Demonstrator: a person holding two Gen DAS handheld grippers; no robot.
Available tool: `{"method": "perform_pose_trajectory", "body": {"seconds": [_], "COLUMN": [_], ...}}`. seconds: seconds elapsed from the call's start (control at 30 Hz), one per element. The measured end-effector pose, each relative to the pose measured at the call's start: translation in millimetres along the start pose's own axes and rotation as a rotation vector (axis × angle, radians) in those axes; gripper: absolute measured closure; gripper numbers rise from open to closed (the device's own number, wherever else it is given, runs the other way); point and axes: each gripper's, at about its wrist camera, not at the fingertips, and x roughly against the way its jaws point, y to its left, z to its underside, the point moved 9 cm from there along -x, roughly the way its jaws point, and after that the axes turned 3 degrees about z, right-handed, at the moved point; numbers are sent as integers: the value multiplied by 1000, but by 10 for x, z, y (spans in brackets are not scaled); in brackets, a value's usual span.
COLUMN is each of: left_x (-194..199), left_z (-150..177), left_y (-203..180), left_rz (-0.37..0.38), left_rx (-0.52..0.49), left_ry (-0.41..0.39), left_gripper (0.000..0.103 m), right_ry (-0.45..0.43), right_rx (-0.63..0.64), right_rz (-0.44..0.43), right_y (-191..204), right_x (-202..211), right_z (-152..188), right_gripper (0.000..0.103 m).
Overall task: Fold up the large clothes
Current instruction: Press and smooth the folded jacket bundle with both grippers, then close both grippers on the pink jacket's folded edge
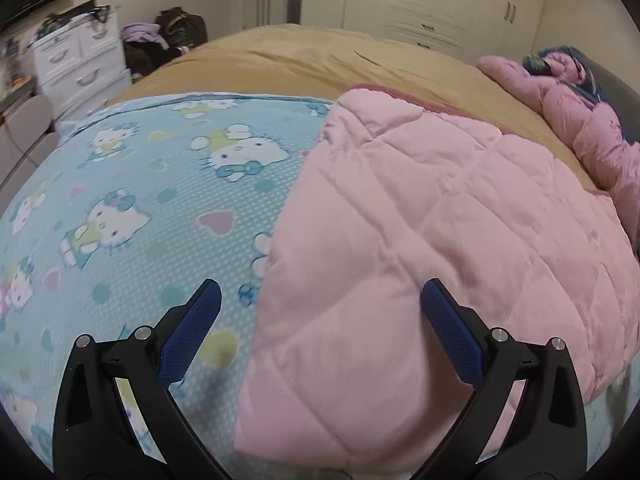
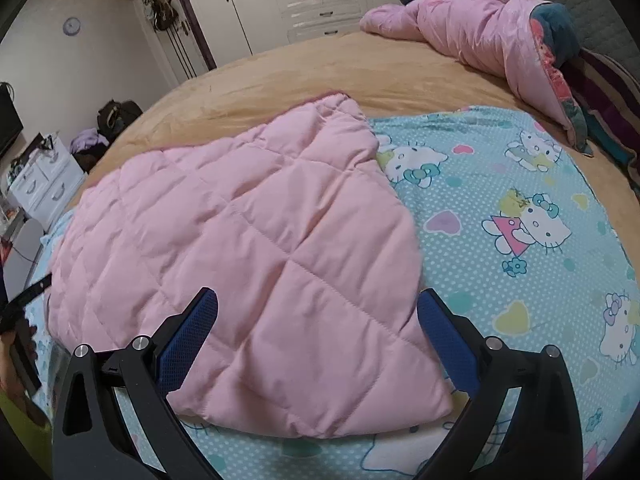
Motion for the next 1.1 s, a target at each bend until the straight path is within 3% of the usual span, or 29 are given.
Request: {"method": "perform_pose_trajectory", "body": {"seconds": [0.3,0.47,0.6,1.1], "left_x": [-389,-564,-642,-668], "left_z": [-98,-36,15,50], "left_y": [-108,-79,-102,-155], "left_rz": [104,209,244,317], "left_rx": [-19,70,88,90], "left_ry": [75,132,147,173], "left_gripper": [8,8,8,17], "right_ry": [77,140,177,377], "right_rx": [17,-14,-33,-95], "right_rz": [2,-28,-55,-264], "right_y": [-60,-90,-106,-68], "right_x": [-248,-415,-514,-994], "right_z": [-14,23,20,7], "right_gripper": [4,4,4,4]}}
